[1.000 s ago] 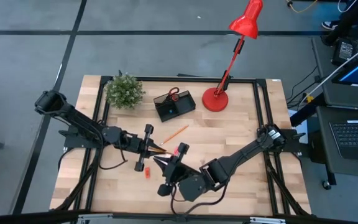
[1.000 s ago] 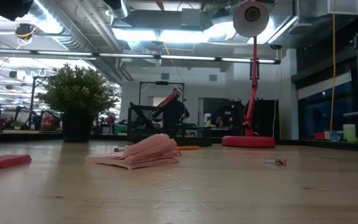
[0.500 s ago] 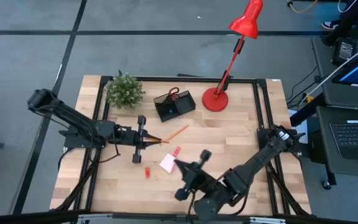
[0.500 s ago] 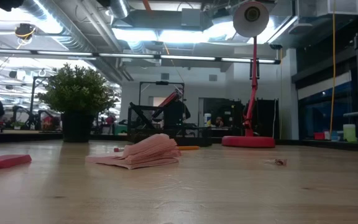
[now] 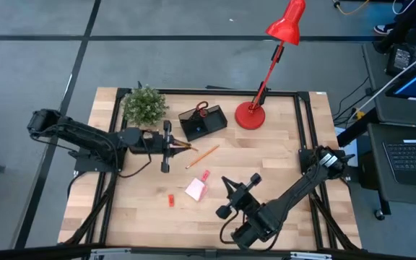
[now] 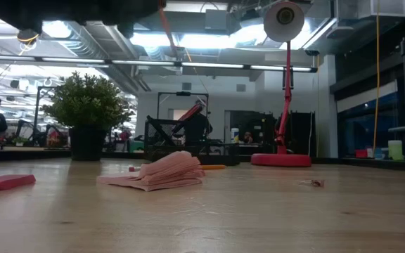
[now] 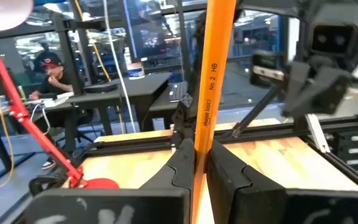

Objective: Pick and place office supplies into organizer
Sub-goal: Put the bottom orange pencil into the black desk organizer

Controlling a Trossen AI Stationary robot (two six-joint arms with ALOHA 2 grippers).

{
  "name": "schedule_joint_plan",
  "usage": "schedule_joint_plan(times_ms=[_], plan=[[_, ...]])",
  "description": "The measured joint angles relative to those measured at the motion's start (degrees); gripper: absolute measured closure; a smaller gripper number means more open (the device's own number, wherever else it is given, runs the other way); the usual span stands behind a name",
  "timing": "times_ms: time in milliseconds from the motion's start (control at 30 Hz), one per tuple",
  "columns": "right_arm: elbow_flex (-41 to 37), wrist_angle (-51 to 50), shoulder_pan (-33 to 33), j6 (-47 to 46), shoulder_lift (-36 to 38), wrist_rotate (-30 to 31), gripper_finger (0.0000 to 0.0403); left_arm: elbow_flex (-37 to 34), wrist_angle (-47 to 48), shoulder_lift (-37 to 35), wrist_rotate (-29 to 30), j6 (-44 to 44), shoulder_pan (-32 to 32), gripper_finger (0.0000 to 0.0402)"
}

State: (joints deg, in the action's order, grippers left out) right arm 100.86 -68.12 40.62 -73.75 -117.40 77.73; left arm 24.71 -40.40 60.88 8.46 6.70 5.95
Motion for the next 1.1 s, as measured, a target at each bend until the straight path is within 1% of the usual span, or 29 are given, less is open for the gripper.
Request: schedule_joint_plan(times_ms=[167, 267, 433, 567, 667, 733, 900, 967, 1000, 1100], plan=[[-2.84, 1.23, 0.04, -0.80, 0.00, 0.17, 0.0402, 0.00, -0.02, 0.00, -3.51, -0.79, -4.62, 0.0387], [-2.79, -1.55, 0.04, -0.79, 0.40, 0.16, 0.0402, 0.00, -0.02, 0.00, -4.83, -0.87, -6.76, 0.0387], [-2.56, -4.32, 0.03, -0.40, 5.08, 1.63, 0.0402, 0.00, 0.03, 0.00, -6.66, -0.12, -10.94, 0.0387], [-2.56, -4.03, 0.02, 6.94, 9.96, 2.46, 0.0403, 0.00, 0.59, 0.00, -8.52, -0.13, -14.99, 0.0387], [-2.53, -1.46, -0.69, 16.13, 13.29, 1.04, 0.0403, 0.00, 0.55, 0.20, -11.73, -0.45, -17.34, 0.0387], [-2.53, 1.39, -1.85, 24.11, 14.93, -2.49, 0.0403, 0.01, 0.73, 0.68, -12.97, -0.43, -18.54, 0.0387], [-2.53, 8.82, -5.95, 43.25, 18.57, -12.56, 0.0403, 0.00, 0.48, 3.32, -13.35, 0.51, -21.05, 0.0387], [-2.53, 12.48, -8.03, 51.08, 20.44, -19.32, 0.0403, 0.00, -0.10, 4.84, -13.35, 0.70, -22.10, 0.0387], [-2.53, 14.97, -9.16, 55.62, 21.48, -23.93, 0.0403, 0.00, -0.19, 5.59, -13.58, 0.70, -22.64, 0.0387], [-3.74, 25.75, -13.02, 67.65, 24.99, -36.32, 0.0403, 0.00, -1.92, 7.89, -15.67, 0.67, -24.10, 0.0386]])
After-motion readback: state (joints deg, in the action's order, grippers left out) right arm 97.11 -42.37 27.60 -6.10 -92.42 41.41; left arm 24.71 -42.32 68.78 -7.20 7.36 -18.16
